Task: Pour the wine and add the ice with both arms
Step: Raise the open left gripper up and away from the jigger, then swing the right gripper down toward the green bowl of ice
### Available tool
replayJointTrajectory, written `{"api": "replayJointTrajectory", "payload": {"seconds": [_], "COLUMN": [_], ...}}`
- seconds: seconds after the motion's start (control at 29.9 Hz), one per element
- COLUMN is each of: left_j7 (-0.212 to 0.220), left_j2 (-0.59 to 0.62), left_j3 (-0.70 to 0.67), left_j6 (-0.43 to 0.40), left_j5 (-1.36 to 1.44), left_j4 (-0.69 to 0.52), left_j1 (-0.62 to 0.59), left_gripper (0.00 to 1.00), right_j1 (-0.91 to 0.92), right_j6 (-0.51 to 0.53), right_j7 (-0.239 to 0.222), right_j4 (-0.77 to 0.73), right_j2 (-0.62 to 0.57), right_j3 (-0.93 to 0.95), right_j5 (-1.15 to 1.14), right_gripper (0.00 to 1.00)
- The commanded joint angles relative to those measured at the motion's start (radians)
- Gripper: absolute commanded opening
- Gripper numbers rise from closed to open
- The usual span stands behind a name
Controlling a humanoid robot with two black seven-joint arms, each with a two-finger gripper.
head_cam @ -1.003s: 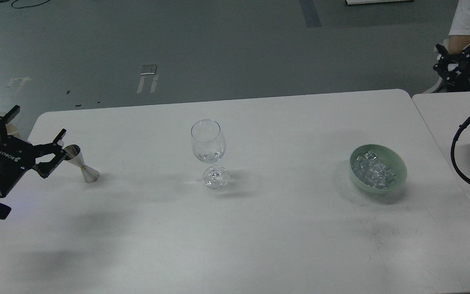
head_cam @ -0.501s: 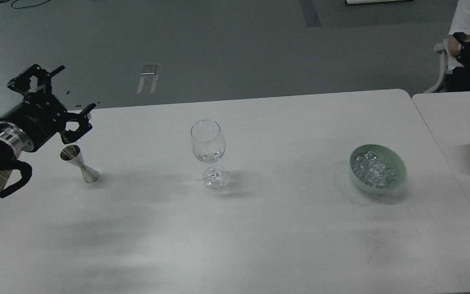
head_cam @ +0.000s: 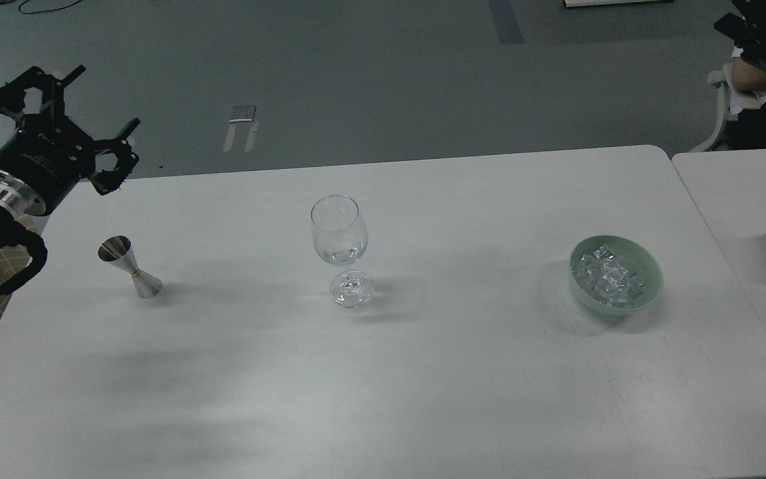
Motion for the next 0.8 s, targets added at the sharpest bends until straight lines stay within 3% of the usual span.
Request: {"api": "replayJointTrajectory", "payload": {"seconds": [0.0, 0.27, 0.33, 0.4, 0.53, 0.67, 0.77], "left_j7": [-0.024, -0.051, -0.071, -0.12, -0.128, -0.123, -0.132], "left_j2": [-0.065, -0.111, -0.111, -0.111, -0.111, -0.105, -0.096], "left_j3": [-0.035, -0.058, -0.058, -0.055, -0.046, -0.015, 0.038], "left_j6": [0.007, 0.077, 0.082, 0.084, 0.084, 0.058, -0.013], "left_j5": [-0.042, -0.116, -0.121, -0.121, -0.119, -0.101, -0.093], "left_j4": [0.096, 0.123, 0.126, 0.13, 0.145, 0.199, 0.199], "left_j1": [-0.023, -0.03, -0.03, -0.03, -0.03, -0.024, -0.019], "left_gripper": [0.97, 0.98, 0.98, 0.98, 0.98, 0.98, 0.98], "right_j1": [0.063, 0.196, 0.227, 0.277, 0.301, 0.296, 0.293], "right_j6": [0.001, 0.014, 0.014, 0.011, 0.011, 0.01, 0.01], "right_j7": [0.0, 0.001, 0.023, 0.066, 0.081, 0.083, 0.087], "right_j4": [0.034, 0.039, 0.039, 0.043, 0.047, 0.045, 0.044], "right_j2": [0.001, 0.001, 0.001, 0.001, 0.004, 0.007, 0.011], "right_j3": [-0.061, -0.296, -0.374, -0.455, -0.485, -0.491, -0.5], "right_j5": [-0.158, -0.309, -0.347, -0.425, -0.482, -0.493, -0.556], "right_gripper": [1.0, 1.0, 1.0, 1.0, 1.0, 1.0, 1.0]}}
